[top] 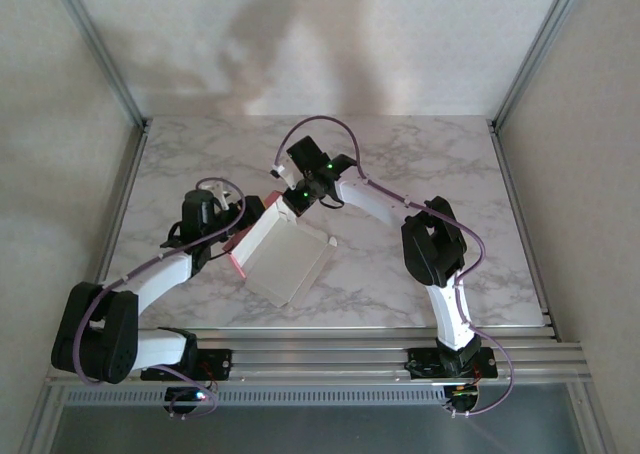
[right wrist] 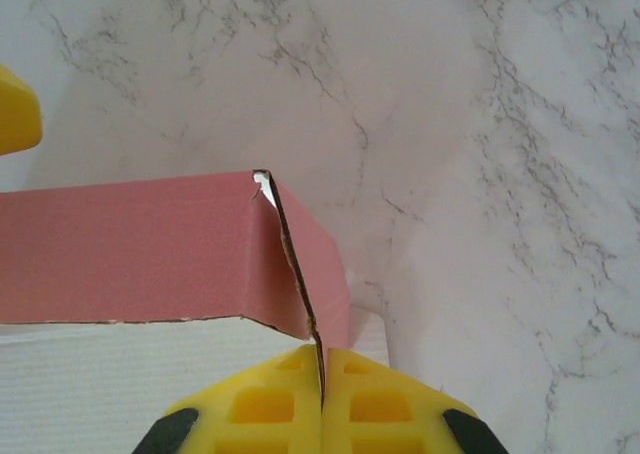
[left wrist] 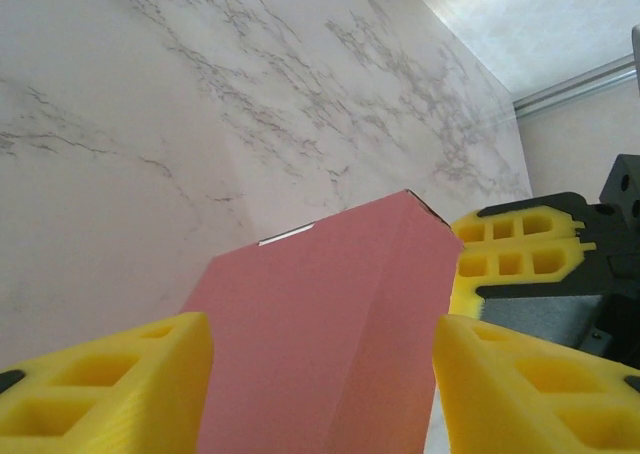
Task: Fold the paper box
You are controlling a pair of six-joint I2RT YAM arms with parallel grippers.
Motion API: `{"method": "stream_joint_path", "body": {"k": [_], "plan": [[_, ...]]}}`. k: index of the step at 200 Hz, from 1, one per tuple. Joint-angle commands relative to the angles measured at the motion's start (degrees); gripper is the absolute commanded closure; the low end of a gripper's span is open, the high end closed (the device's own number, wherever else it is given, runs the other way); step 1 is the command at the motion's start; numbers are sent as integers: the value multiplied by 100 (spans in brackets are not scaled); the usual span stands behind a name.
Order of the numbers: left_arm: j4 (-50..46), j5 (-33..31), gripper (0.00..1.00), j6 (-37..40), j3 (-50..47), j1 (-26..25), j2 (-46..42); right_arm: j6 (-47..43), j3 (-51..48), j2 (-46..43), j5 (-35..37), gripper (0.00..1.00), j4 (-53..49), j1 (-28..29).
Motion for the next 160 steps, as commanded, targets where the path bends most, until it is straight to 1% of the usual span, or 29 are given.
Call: {"method": "stream_joint_path", "body": {"k": [1, 25, 46, 88, 124, 140, 160], "plan": [[-773, -355, 41, 138, -75, -132, 223, 321, 288, -172, -205, 100, -452, 68], [-764, -397, 41, 77, -49, -198, 243, 475, 255, -166, -123, 100, -536, 127], [-769, -439, 41, 13, -22, -273, 238, 621, 100, -138, 94, 100, -507, 223], [-690, -398, 41, -196, -39, -374, 132, 911, -363, -187, 459, 100, -187, 387], [-801, -243, 41, -259, 36, -378, -193, 858, -881, -309, 834, 100, 186, 380], [-976, -188, 41, -193, 155, -376, -322, 737, -1060, -362, 840, 100, 345, 356], [-1102, -61, 40, -165, 286, -361, -441, 557, -1227, -411, 598, 100, 532, 354]]}}
